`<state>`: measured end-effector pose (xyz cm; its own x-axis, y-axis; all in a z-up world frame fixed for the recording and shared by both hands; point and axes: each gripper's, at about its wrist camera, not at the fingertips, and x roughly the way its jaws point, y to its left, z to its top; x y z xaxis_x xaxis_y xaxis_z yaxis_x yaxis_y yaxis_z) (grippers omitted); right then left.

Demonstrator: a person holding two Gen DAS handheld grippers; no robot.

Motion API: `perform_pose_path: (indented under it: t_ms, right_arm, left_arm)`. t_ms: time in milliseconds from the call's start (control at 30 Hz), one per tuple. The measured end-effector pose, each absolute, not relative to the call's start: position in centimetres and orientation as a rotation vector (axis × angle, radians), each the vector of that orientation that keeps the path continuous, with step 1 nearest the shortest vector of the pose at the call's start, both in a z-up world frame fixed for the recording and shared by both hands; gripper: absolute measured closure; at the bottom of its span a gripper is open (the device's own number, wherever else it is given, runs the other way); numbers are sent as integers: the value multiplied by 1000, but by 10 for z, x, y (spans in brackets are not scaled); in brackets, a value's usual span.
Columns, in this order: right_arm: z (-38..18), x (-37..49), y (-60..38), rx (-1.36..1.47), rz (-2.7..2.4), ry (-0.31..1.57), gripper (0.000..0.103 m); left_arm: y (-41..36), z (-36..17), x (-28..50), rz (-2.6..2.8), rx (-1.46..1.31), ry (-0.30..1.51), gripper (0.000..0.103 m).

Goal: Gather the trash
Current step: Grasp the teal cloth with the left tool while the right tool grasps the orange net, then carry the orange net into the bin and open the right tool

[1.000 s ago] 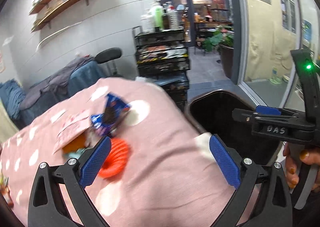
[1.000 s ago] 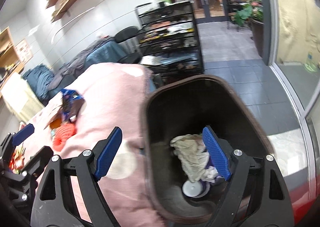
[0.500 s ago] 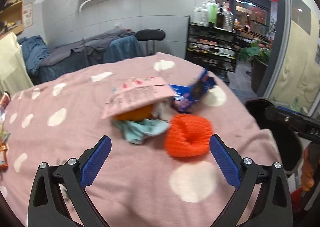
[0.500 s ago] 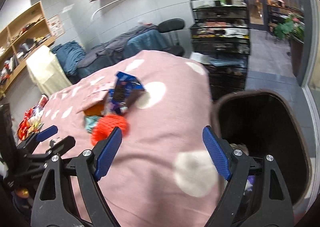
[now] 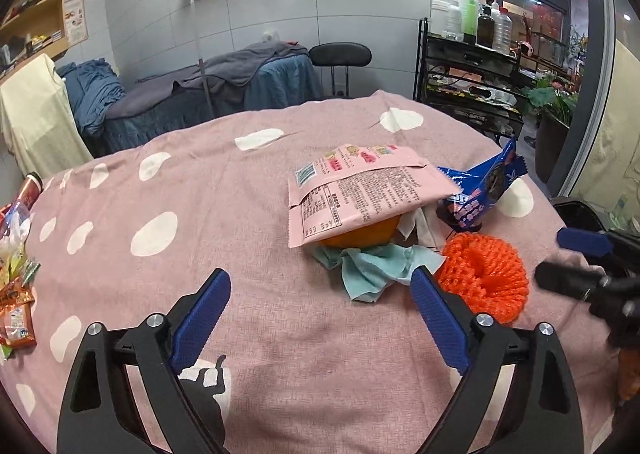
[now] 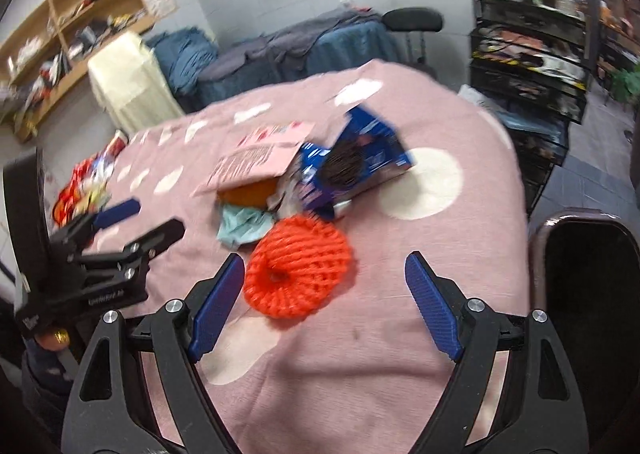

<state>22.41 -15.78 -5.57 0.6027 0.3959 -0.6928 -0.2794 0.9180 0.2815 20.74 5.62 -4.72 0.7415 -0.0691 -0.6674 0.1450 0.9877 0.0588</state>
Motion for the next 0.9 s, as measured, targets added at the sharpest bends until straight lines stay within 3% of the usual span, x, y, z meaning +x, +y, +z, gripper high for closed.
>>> perform_pose_path:
  t_ms: [33,167,233,267,300,367,500,533,633,667,767,900]
  right_arm:
    - [-61,229,-149,125,407,870,21]
    - [-77,246,-132,88,425,975,41]
    - [-83,252,-131,94,428,1014,55]
    - [-86,253,-131,92,422,1022,70]
    - [-87,253,-131,96,424,1021,78]
    - [-85,249,-133,102,429,1007,86]
    - [-79,239,-139,87,397,953,90]
    - [-77,238,-140,87,390,942,90]
    - [-72,230,-146,102,381,917,90]
    - [-70,226,-149,111,387,912,90]
    - [-66,220,-154,120,389,895,90]
    - [-62,213,-166,141,380,878,90]
  left_arm:
    - [57,-49,210,-120,110,739,19]
    - [50,-56,214,-150,141,777,25]
    - [43,-59,214,-167,169,793,25]
    - [39,-61,216,-176,185,803,25]
    - [36,-64,218,-189,203,820,25]
    - [27,-72,227,-208,238,870,25]
    - [14,-87,247,-202,308,955,28]
    - [12,-89,251,-200,311,969,36]
    - [11,-97,262,-194,304,1017,71]
    - [12,-98,263,-208,297,1027,77]
    - [14,-94,255,-227,282,997,87]
    - [22,-82,239,-241,219,947,91]
